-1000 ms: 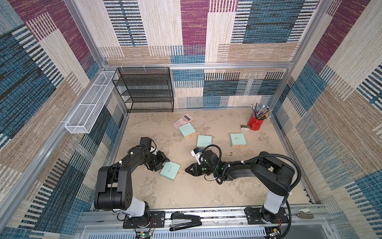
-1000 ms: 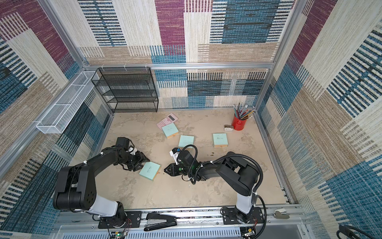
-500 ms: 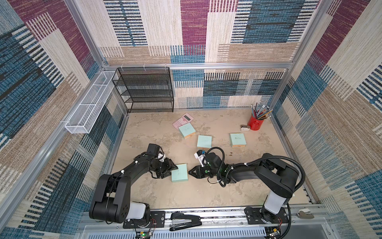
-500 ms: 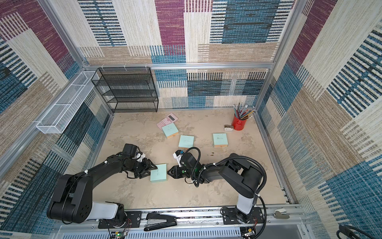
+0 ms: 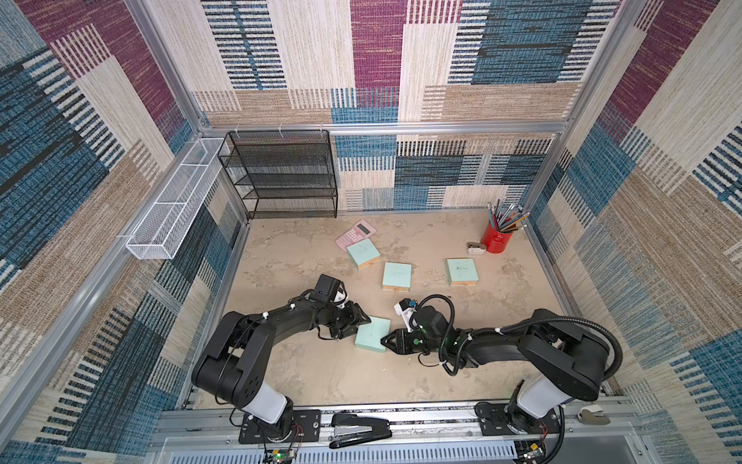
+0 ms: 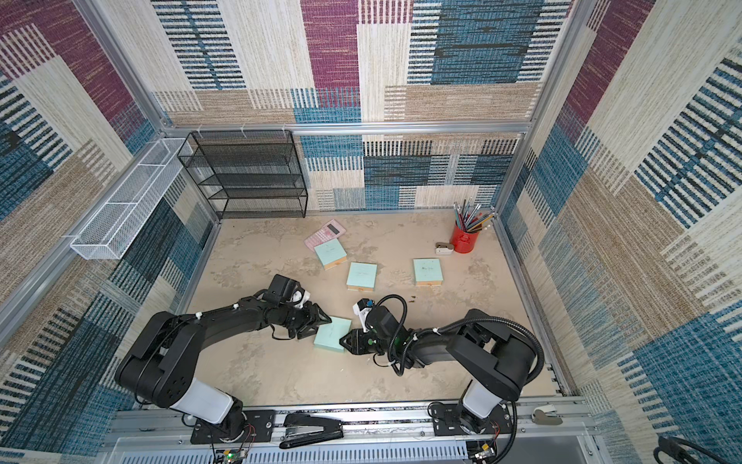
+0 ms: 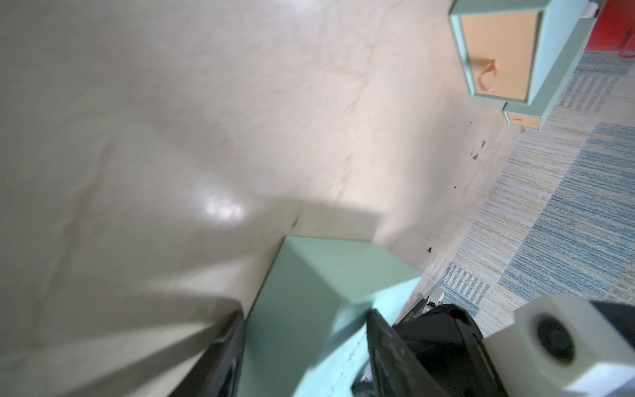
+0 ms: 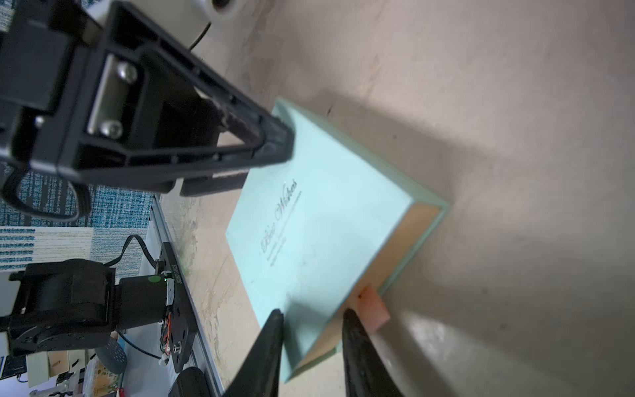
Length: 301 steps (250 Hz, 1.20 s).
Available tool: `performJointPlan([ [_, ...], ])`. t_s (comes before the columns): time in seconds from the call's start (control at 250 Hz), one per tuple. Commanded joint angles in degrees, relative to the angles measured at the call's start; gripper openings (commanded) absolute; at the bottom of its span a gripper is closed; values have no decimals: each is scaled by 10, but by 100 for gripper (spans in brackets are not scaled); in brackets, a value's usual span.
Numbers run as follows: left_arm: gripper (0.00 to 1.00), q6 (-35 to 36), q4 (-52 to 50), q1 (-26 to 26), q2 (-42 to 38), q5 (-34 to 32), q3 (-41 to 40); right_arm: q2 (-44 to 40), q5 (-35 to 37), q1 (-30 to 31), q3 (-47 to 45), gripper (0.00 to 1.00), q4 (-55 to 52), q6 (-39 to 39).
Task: Take out the earrings from the drawer-style jewelry box
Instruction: Move the jewelry box to the center of the board.
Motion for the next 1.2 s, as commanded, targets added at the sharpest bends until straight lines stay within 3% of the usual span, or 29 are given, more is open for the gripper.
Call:
performJointPlan([
  [0.0,57,-33,27,-34,38,11,28,-40,24,2,-33,33,35,28],
  [0.18,57,-55,51,-60,61,6,51,-108,59,-29,-64,36,-27,38],
  [0.316,57,-54,40,-61,61,4,59,-140,29,-77,-92,42,-29,32],
  [0.556,57,-43,16,-18,2,-18,38,-186,27,-87,-80,53,-71,16],
  [0.712,50,-5,-28,-14,-56,-5,54,-223,16,-122,-88,48,-88,3],
  [0.808,45,1,-28,-28,-75,44,57,-242,4,-142,-98,43,-97,-4],
  [1.016,46,-25,39,-84,-66,91,44,-228,-55,-152,-124,42,-52,14],
  [1.2,58,-79,151,-103,-15,121,31,-195,-72,-152,-134,40,-11,23],
])
